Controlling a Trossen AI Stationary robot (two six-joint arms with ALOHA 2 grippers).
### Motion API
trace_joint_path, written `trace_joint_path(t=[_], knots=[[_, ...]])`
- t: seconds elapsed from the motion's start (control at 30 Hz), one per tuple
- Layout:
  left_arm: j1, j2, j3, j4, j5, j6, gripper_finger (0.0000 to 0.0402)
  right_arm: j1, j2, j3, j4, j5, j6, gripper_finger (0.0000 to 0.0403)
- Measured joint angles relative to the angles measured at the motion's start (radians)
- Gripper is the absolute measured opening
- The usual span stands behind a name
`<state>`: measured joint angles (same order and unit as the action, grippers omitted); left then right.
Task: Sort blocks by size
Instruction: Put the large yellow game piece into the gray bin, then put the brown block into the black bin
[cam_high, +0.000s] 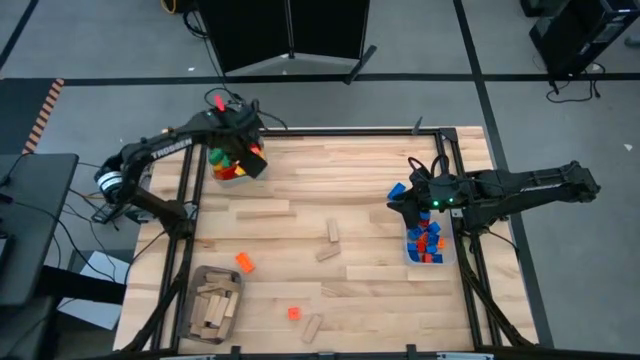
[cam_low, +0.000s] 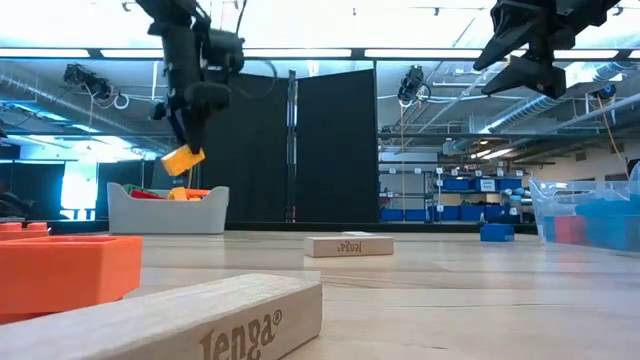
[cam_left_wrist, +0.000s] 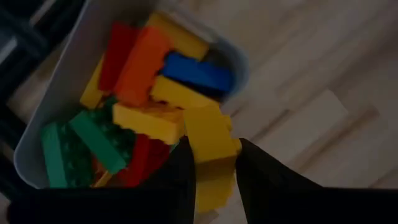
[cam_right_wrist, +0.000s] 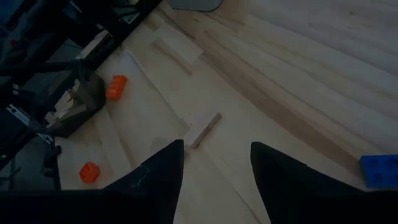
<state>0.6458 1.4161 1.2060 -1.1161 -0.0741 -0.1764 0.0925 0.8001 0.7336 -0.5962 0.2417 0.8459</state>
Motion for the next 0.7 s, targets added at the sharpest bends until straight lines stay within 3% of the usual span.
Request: trace_joint_path(t=[0.13, 0.27, 0.43, 0.7], knots=[[0.09, 0.049, 0.0, -0.004, 0.014, 0.003, 0.0094, 0.0, 0.0, 0.0, 0.003, 0.0, 0.0, 0.0198], [0.148, 0.071, 0.0, 0.0, -0.049, -0.011, 0.0137, 0.0, 0.0, 0.0, 0.006, 0.0, 0.001, 0.0197], [0.18, 0.07, 0.0, 0.011, -0.062, 0.002, 0.0176, 0.0, 0.0, 0.0, 0.021, 0.0, 0.001, 0.0196], [0.191, 0.07, 0.036, -0.003, -0.068, 0.012, 0.0187, 0.0, 0.0, 0.0, 0.02, 0.0, -0.003, 0.0198]])
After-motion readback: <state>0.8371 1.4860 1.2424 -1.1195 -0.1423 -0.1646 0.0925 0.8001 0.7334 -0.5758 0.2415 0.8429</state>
